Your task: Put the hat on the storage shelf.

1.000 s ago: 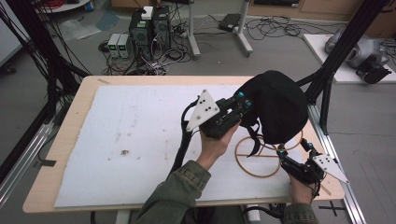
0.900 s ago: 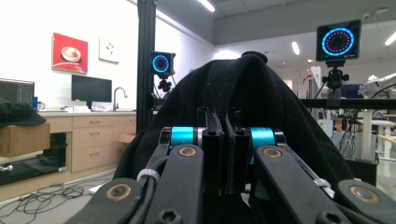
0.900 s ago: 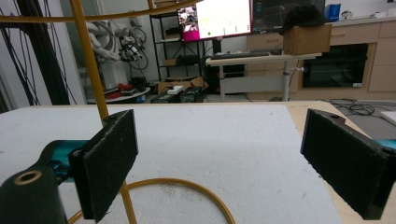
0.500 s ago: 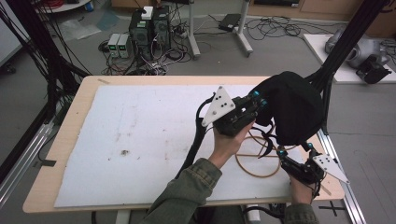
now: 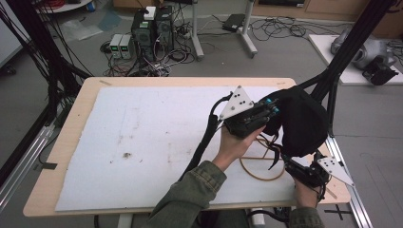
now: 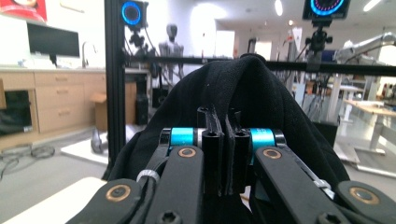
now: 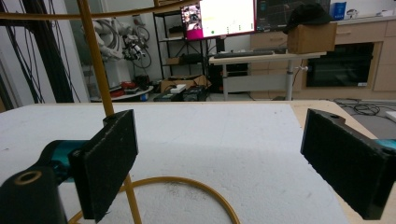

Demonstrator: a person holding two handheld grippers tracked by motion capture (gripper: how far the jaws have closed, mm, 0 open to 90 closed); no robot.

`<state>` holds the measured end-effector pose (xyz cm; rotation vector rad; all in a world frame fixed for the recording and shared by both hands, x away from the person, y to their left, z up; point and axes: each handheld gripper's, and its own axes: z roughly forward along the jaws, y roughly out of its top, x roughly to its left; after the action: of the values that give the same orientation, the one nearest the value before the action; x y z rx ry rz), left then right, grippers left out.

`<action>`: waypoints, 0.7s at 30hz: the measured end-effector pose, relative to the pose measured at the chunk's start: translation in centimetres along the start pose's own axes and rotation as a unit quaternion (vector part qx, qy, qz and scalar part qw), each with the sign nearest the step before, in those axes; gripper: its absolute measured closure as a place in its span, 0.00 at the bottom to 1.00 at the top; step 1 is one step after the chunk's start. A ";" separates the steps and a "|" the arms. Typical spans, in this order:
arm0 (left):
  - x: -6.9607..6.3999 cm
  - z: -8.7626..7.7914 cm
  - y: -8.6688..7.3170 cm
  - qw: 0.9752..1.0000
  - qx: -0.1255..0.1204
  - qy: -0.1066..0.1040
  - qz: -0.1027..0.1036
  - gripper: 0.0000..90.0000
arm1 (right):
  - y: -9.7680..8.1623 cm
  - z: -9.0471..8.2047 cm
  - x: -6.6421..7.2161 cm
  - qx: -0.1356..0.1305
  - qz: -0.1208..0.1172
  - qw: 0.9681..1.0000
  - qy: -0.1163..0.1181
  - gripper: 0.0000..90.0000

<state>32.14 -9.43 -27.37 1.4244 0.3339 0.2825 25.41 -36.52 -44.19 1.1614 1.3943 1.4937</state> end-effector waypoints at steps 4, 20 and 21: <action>0.2 0.0 0.4 1.000 0.027 -0.001 -0.009 0.97 | 0.0 0.1 0.0 0.000 0.000 1.000 0.000 0.11; 0.7 -0.6 -0.2 0.996 0.086 -0.011 -0.031 0.88 | 0.0 0.0 0.0 0.000 -0.001 1.000 0.001 0.11; 0.8 -0.6 -0.2 0.996 0.088 -0.010 -0.031 0.86 | -0.1 0.0 -0.1 0.000 -0.001 1.000 0.001 0.11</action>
<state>32.60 -8.61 -27.70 1.5858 0.3943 0.1922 25.46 -36.55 -44.25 1.1587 1.3970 1.4932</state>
